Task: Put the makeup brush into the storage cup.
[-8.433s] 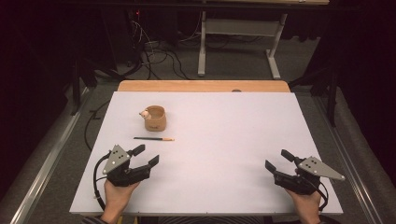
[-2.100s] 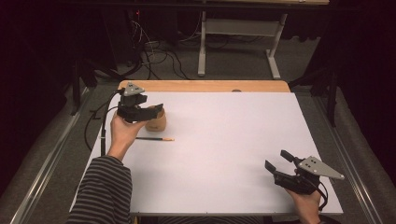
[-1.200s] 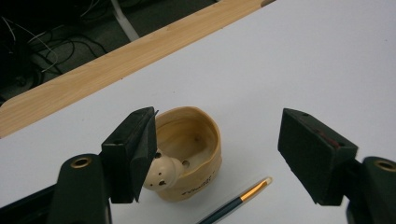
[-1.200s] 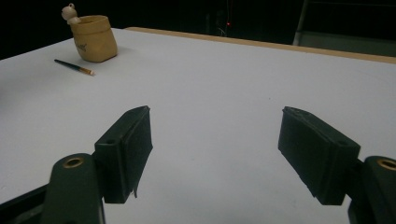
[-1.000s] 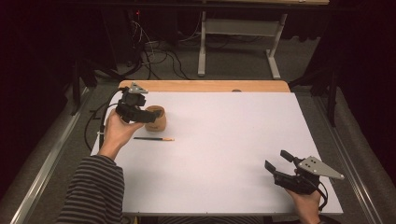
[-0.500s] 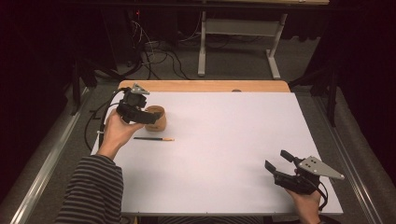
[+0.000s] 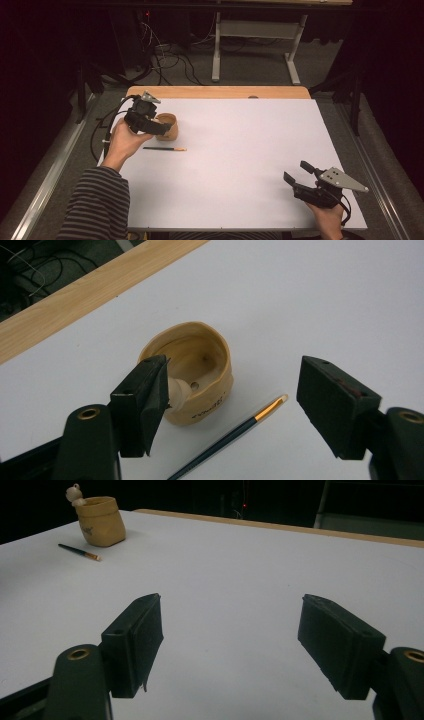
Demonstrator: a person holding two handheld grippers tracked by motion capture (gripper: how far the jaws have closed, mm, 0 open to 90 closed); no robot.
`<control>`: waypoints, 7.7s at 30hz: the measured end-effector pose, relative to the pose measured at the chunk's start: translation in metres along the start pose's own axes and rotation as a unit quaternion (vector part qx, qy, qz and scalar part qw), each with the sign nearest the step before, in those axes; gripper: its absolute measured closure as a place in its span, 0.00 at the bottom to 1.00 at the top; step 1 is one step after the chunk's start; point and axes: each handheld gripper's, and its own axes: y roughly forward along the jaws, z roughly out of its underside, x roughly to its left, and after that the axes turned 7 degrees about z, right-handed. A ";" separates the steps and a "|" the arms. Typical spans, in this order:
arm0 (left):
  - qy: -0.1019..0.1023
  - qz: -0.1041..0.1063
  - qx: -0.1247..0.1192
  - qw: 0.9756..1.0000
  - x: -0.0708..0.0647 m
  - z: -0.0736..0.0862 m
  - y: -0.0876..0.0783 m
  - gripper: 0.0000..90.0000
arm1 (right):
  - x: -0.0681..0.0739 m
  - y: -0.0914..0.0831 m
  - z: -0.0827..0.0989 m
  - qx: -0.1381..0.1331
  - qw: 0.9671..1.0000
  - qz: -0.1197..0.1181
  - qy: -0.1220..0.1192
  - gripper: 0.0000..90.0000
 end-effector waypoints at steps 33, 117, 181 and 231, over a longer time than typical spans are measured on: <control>0.014 0.031 0.061 0.998 -0.005 0.003 0.011 0.40 | -0.001 0.000 0.000 0.001 1.000 0.000 -0.003 0.31; 0.029 0.039 0.201 0.978 0.001 0.034 0.084 0.33 | 0.000 0.000 0.000 -0.003 1.000 -0.006 0.000 0.31; -0.008 0.058 0.230 0.971 0.011 0.043 0.098 0.53 | 0.001 0.001 0.000 0.002 1.000 -0.007 -0.003 0.31; 0.051 0.089 0.264 0.959 -0.003 0.040 0.097 0.90 | 0.001 0.002 0.000 0.003 1.000 -0.008 -0.006 0.31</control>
